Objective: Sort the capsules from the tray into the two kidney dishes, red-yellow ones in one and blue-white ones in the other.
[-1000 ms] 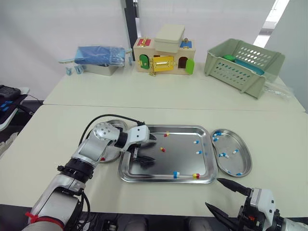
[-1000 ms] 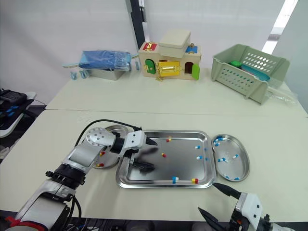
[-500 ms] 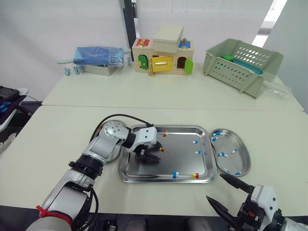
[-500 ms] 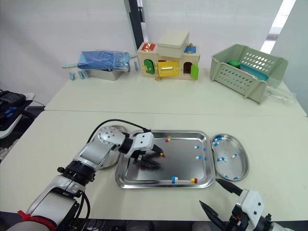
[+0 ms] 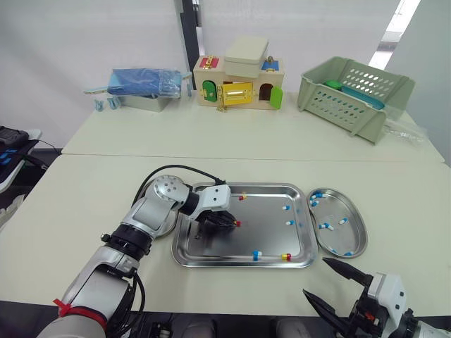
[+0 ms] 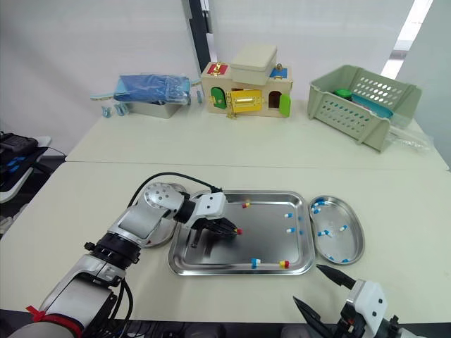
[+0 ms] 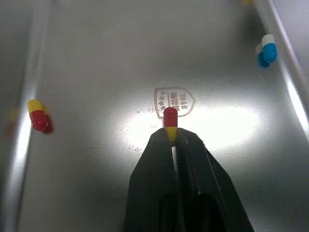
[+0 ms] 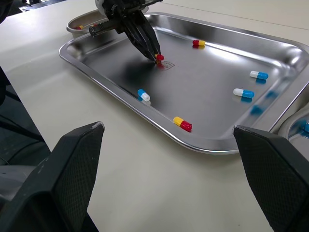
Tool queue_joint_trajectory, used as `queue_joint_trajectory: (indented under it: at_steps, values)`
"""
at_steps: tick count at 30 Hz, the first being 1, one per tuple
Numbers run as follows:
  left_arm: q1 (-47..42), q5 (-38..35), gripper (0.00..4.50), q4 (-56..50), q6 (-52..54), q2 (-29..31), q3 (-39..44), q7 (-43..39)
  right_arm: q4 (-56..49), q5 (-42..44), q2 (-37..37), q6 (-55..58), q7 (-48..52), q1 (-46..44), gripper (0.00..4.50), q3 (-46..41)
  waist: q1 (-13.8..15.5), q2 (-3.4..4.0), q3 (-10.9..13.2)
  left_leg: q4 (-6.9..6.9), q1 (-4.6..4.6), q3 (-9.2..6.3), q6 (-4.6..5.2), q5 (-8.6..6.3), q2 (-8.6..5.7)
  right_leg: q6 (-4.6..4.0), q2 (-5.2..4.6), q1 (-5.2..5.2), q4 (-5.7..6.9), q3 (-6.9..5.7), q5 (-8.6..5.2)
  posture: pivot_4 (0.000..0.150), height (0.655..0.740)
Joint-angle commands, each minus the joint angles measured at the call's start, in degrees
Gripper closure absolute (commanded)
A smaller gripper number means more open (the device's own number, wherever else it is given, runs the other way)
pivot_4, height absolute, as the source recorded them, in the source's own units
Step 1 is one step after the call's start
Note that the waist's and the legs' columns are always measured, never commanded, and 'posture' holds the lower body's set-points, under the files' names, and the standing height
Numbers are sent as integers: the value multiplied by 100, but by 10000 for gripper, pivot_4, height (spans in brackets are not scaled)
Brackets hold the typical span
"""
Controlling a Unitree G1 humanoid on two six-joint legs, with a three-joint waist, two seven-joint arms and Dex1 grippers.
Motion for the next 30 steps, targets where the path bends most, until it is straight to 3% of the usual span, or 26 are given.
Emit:
queue_joint_trajectory:
  at_steps: [1, 9, 17, 22, 30]
  values:
    - [65, -9, 44584, -312, 223, 75, -14, -55, -57, 23, -54, -188, 116, 80, 0, 4, 0, 0, 0, 0, 0, 0, 0, 0, 0, 0, 0, 0, 0, 0, 0, 1500, 7400]
    - [545, -656, 44584, -1921, 1906, 1021, 932, 159, -144, 93, -385, -333, 524, 216, 0, -89, -67, 1, 1, -1, -1, -2, 0, 0, 3, 0, 1, -2, 3, 1, 0, 1500, 7400]
    - [1357, -1326, 44584, -2792, 3290, 2139, 2460, 681, 79, 420, -813, -117, 849, -428, 0, -132, -65, -1, 1, -1, 0, -4, 0, 0, 4, 0, 0, 1, 1, -2, 0, 1500, 7400]
    - [2027, -1450, 44584, -2642, 3394, 2559, 3048, 993, 214, 621, -869, 50, 930, -817, 0, -49, -51, 0, 1, -2, 1, -1, 0, 0, 4, 0, 0, 0, 0, 1, 0, 1500, 7400]
    - [2287, -1547, 44584, -2548, 3312, 2604, 3031, 1300, 372, 548, -865, 11, 1054, -970, 0, 59, -5, -2, 2, -2, -3, -2, 0, 0, 3, 0, -1, -2, -2, -1, 0, 1500, 7400]
